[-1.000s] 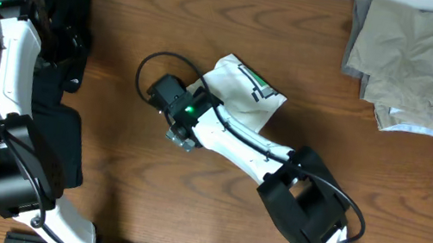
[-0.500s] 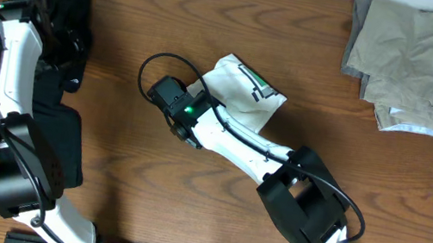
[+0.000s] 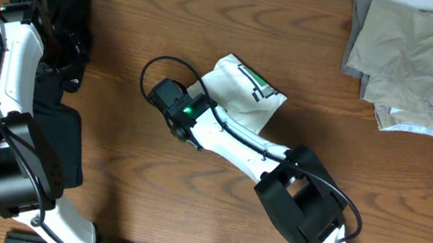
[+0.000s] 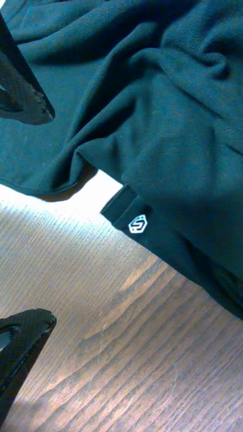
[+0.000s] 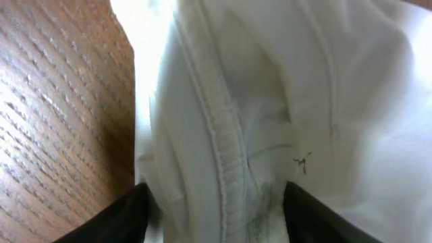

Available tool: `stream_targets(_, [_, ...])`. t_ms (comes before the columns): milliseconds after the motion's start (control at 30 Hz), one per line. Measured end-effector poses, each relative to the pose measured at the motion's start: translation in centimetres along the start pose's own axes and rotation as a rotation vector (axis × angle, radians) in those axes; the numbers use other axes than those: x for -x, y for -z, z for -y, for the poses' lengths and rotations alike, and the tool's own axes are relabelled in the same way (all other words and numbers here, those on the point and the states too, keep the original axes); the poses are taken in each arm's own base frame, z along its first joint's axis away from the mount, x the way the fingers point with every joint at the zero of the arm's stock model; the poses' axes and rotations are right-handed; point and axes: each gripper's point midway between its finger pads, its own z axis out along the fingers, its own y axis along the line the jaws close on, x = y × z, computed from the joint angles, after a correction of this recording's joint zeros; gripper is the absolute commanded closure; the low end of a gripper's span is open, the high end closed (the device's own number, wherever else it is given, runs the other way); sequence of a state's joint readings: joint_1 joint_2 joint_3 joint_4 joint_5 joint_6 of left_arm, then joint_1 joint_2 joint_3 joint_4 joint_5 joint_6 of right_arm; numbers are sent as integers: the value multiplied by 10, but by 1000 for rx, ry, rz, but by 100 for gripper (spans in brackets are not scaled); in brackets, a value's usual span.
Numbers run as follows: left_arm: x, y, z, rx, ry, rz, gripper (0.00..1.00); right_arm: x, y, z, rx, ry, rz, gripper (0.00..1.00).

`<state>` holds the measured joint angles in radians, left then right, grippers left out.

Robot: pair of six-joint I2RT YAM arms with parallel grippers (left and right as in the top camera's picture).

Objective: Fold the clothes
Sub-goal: 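Grasp the folded white shirt with the right gripper and lift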

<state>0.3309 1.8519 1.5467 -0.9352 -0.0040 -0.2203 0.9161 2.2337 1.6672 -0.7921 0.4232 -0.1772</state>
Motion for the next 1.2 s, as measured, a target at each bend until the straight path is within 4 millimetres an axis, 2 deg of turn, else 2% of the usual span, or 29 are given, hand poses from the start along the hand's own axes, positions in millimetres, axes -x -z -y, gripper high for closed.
stream_targets(600, [0, 0, 0, 0, 0, 1, 12, -12, 2, -7, 35, 65, -47, 24])
stream_targets(700, [0, 0, 0, 0, 0, 1, 11, -13, 2, -8, 43, 88, -53, 27])
stream_targets(733, [0, 0, 0, 0, 0, 1, 11, -15, 2, -8, 44, 97, -59, 30])
stream_targets(800, [0, 0, 0, 0, 0, 1, 12, -17, 1, -8, 43, 119, -73, 41])
stream_targets(1000, [1, 0, 0, 0, 0, 2, 12, -22, -9, -3, -16, 153, -119, 84])
stream_targets(1133, [0, 0, 0, 0, 0, 2, 12, -23, -12, 2, -58, 127, -131, 97])
stream_targets(1200, [0, 0, 0, -1, 0, 2, 12, -24, -12, 4, -74, 102, -134, 99])
